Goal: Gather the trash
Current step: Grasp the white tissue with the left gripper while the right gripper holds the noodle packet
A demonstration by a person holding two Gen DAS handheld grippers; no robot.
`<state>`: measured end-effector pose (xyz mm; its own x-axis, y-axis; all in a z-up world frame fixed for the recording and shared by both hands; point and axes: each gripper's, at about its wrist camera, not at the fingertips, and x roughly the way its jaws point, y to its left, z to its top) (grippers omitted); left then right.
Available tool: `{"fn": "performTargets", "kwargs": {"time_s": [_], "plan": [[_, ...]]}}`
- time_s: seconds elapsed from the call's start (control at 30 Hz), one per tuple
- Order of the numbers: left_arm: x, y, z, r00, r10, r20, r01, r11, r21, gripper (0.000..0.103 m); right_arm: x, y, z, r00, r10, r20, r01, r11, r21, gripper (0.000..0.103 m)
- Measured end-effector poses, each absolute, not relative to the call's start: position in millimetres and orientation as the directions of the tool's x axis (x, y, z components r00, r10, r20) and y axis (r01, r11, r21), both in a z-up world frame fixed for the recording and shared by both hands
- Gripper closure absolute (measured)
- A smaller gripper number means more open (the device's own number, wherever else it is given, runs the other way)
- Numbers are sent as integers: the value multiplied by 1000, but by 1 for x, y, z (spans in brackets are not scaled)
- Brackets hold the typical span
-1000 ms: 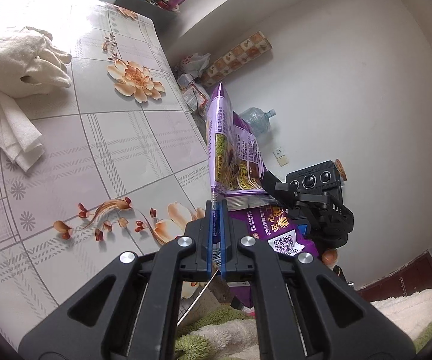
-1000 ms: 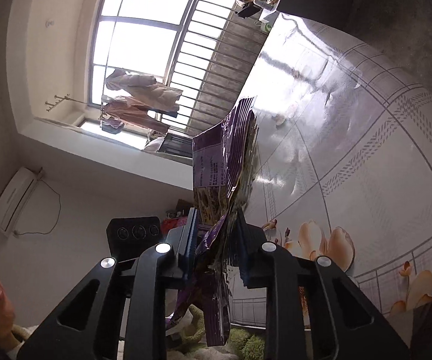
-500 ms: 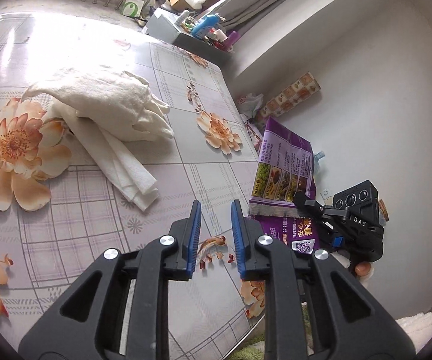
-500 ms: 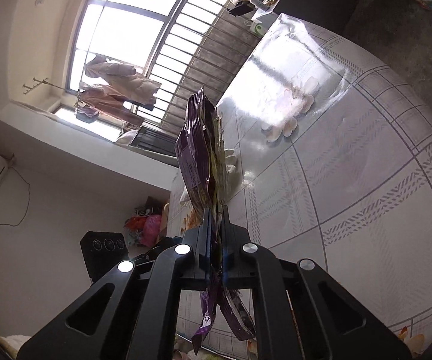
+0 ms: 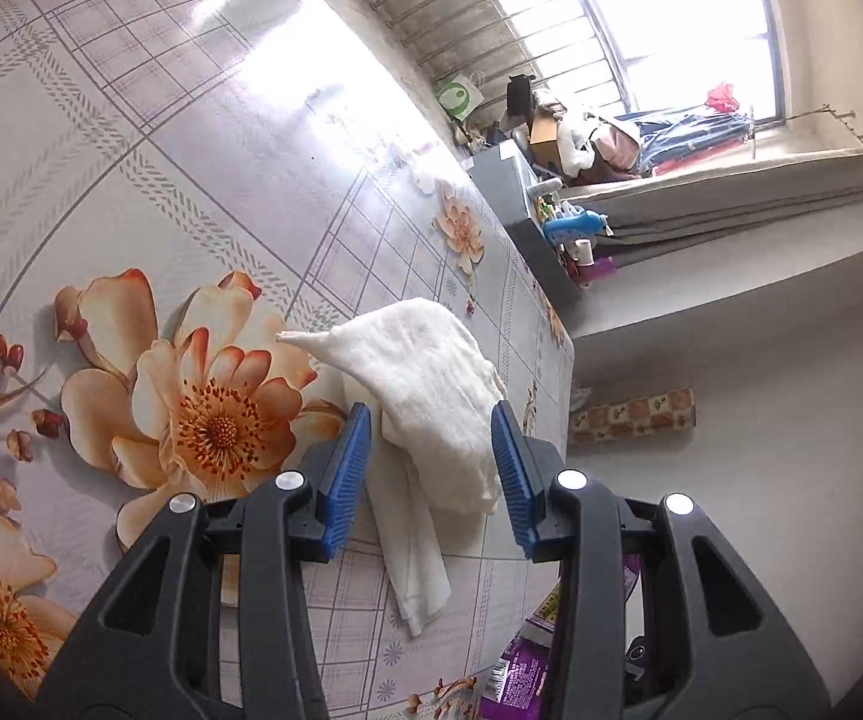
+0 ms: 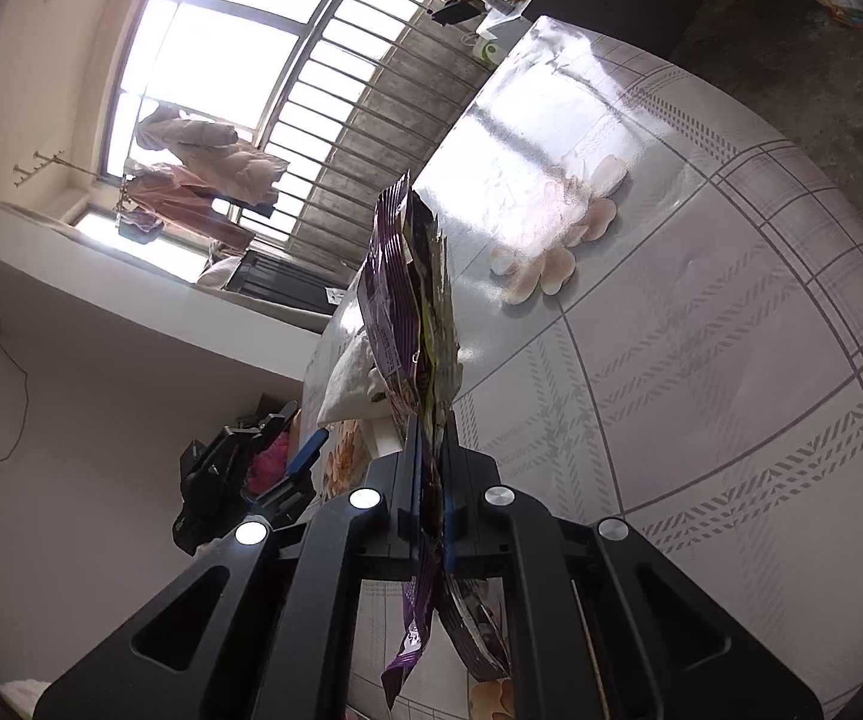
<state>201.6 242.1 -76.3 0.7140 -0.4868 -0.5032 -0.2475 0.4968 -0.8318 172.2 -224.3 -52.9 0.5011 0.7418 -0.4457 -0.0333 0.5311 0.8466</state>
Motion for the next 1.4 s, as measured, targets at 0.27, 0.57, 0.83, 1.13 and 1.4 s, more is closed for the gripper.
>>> {"fn": "performTargets", "kwargs": {"time_s": [0.27,0.57,0.83,1.13,1.4], "plan": [[206,243,-90,744,-443,-500,-260,497,-828,96,169,-222,-58,499,728,-471,-13,549,835,97],[167,172,4,822,-466,-327,191,767,-613,103,164,-225,-52,516,720,-464,-23,553,833,97],[142,87,10,637,-614,-467,366,774,-517,103,141,-259,-42,584,665,-465,2,571,821,97],[134,20,-3,594,-424,-684,388,895,-218,103,102,-294,-32,649,574,-500,49,624,780,97],[111,-26,29,663,-368,-653,456,889,-38,103,79,-319,-7,718,514,-470,41,642,766,97]]}}
